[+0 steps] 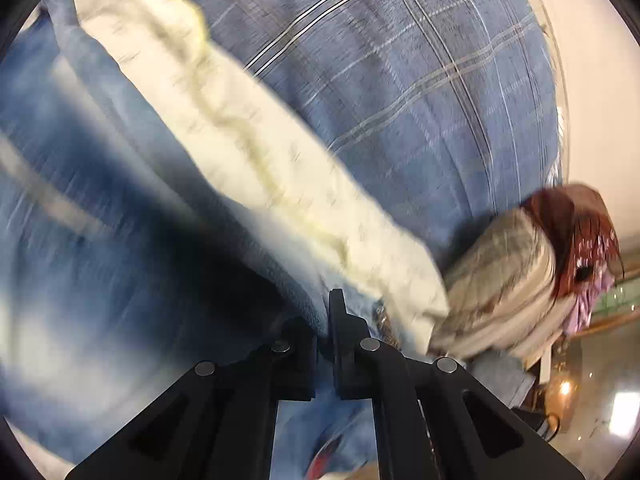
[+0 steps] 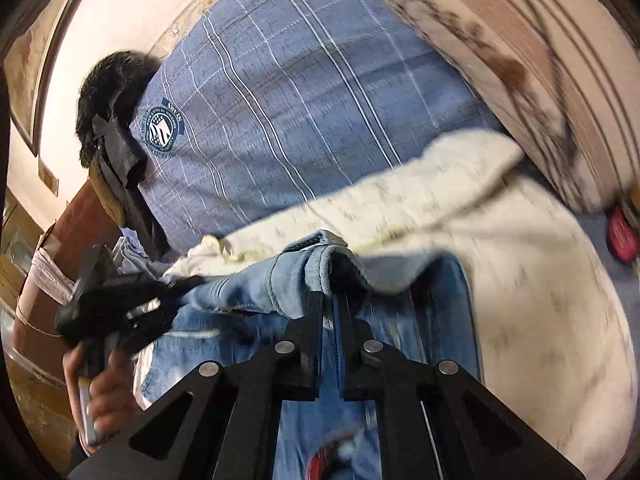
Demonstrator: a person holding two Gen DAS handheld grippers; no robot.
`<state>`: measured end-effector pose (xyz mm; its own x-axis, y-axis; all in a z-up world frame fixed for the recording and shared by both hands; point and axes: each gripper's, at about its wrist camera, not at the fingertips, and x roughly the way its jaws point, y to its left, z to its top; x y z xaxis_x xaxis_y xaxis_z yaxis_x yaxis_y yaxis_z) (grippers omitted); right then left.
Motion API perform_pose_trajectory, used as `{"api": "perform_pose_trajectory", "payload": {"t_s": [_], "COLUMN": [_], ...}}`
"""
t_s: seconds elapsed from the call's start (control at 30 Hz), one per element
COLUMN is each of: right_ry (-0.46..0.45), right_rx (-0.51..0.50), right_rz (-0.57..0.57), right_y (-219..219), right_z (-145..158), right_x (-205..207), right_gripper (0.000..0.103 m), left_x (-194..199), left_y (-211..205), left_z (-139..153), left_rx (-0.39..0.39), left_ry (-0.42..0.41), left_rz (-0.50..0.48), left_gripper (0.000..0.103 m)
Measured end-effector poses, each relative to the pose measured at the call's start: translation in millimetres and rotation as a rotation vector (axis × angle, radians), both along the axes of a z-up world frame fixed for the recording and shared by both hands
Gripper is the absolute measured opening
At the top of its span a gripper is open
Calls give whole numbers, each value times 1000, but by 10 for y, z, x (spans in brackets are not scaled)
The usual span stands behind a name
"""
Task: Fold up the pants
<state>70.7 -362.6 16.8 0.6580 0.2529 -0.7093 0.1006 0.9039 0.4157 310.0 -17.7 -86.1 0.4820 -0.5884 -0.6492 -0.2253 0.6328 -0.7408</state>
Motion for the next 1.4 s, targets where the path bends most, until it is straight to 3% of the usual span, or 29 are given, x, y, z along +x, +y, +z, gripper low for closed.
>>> {"api": "perform_pose_trajectory", "payload": {"t_s": [0.13,0.23,0.27,0.3,0.37,0.4,0.47,0.53,0.63,0.7,0.73,0.8,0.87,0.9,0.97,1.03,1.1,1.17,1.27,1.33,1.4], "right_ry": [117,189,169,152,105,84,66,83,163,161,146,138,192,239,270,209,136,87,5,-58,-60], "right_rx": [-17,50,88,109,181,250,370,407,383,362,347,314,289,269,222,196,145,115,123,136,157], "right_rz": [-32,-69,-91,-109,-154,-163,-165,-171,-180,-183,-174,-153,-137,-136,-133,-127,-106,-87,-107,-127,-123], "right_y": [15,-65,-105,-138,-220,-276,-372,-410,-354,-340,-336,-305,-241,-208,-177,-190,-173,-175,-295,-421,-494], "right_z": [-312,-464,-451,-445,-428,-450,-504,-551,-689,-664,-617,-550,-642,-722,-776,-643,-442,-309,-103,65,143], "right_x": [-204,-178,-244,-303,-470,-546,-593,-556,-394,-293,-252,-175,-112,-79,-50,-69,-77,-75,-97,-215,-378], "right_gripper": [4,12,20,43,75,76,76,76,74,61,60,60,60,49,22,10,10,10,9,9,10], "left_x": [-383,-468,-490,-509,-534,-560,-555,-570,-530,-496,-483,-470,-440,-417,-331,-258,-188,-269,-595,-834,-1052], "left_y": [-54,-8,0,4,-2,-6,-2,33,45,63,79,119,199,232,309,367,403,440,372,311,235], "left_z": [-395,-508,-493,-476,-433,-431,-426,-423,-407,-376,-355,-308,-277,-268,-261,-273,-262,-90,348,496,513], "left_rx": [-8,-37,-44,-36,1,6,3,-3,-5,-2,-3,1,15,20,30,48,71,62,23,-30,-8], "left_ry": [37,49,37,23,6,2,7,30,39,42,43,39,35,35,37,51,71,31,-120,-182,-197], "left_rz": [-30,-19,-18,-25,-35,-43,-41,-41,-40,-31,-26,-15,7,16,35,51,56,78,55,15,-23], "left_gripper": [5,8,8,8,9,9,9,9,10,12,14,23,35,43,46,42,5,5,5,5,5]}}
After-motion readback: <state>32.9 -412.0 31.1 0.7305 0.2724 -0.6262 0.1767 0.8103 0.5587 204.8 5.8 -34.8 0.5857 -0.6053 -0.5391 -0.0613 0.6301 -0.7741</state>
